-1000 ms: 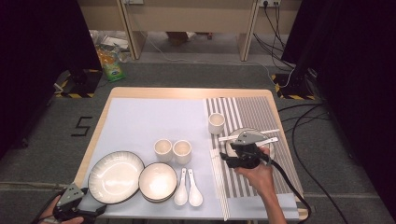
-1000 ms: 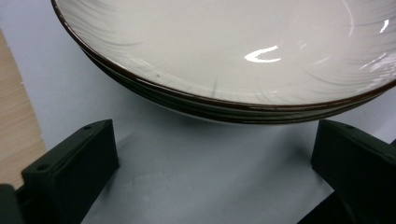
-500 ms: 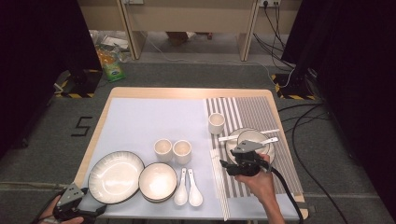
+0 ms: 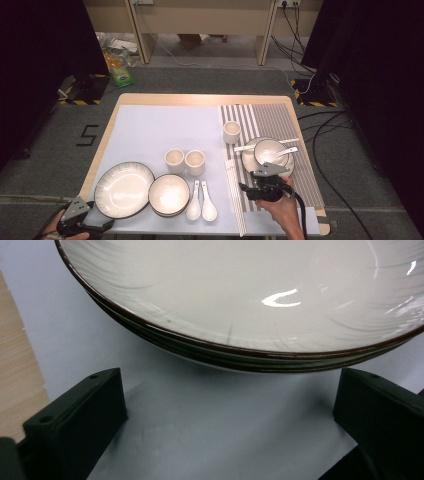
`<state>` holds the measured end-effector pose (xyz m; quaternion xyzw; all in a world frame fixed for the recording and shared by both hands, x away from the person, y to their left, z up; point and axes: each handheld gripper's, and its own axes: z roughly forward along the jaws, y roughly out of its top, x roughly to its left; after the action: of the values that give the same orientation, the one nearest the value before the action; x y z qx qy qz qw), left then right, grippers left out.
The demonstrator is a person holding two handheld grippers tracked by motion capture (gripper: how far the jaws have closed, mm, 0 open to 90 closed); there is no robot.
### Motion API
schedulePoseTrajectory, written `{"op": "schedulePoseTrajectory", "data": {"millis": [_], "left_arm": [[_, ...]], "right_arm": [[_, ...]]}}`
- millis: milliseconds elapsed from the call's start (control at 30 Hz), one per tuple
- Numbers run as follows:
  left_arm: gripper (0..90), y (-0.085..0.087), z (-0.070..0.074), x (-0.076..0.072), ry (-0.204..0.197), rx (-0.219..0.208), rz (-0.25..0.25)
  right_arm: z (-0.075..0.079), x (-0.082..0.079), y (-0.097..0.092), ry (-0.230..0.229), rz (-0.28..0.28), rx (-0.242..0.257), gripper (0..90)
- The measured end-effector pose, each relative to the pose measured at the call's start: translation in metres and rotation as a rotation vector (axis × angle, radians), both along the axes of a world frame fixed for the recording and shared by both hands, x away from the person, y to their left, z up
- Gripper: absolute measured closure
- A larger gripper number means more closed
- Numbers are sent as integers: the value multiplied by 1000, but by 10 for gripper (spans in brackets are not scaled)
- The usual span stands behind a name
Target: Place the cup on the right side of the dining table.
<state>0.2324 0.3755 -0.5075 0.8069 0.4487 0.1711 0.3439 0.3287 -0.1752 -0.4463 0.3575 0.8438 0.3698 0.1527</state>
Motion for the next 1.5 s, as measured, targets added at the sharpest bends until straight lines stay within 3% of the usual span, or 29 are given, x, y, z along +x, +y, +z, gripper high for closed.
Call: {"op": "schedulePoseTrajectory", "data": {"millis": [100,233,333,467,600,867,1067,1133,1500], "left_arm": [[0,0,0,0,0,-1,0],[0,0,0,0,0,0,0],[0,0,1,0,8,2,-4],[0,0,0,0,-2,-3,1],[0,0,0,0,-6,1,-2],[0,1,0,0,-7,0,-2],[0,1,0,0,-6,-1,-4],[0,1,0,0,-6,-1,-4],[0,1,0,0,-8,-1,-3]], "right_arm": [[-10,-4,-6,13,-5,22,414],[-18,-10,-14,12,-18,13,410],[-20,-16,-21,18,-23,79,412],[-19,-18,-24,8,-43,28,403],[-20,-19,-26,11,-48,48,402],[-29,-25,-23,31,-44,28,389],[-41,-31,-25,47,-55,-34,370],[-44,-33,-26,21,-50,-33,365],[-48,-36,-28,-4,-55,-2,359]]}}
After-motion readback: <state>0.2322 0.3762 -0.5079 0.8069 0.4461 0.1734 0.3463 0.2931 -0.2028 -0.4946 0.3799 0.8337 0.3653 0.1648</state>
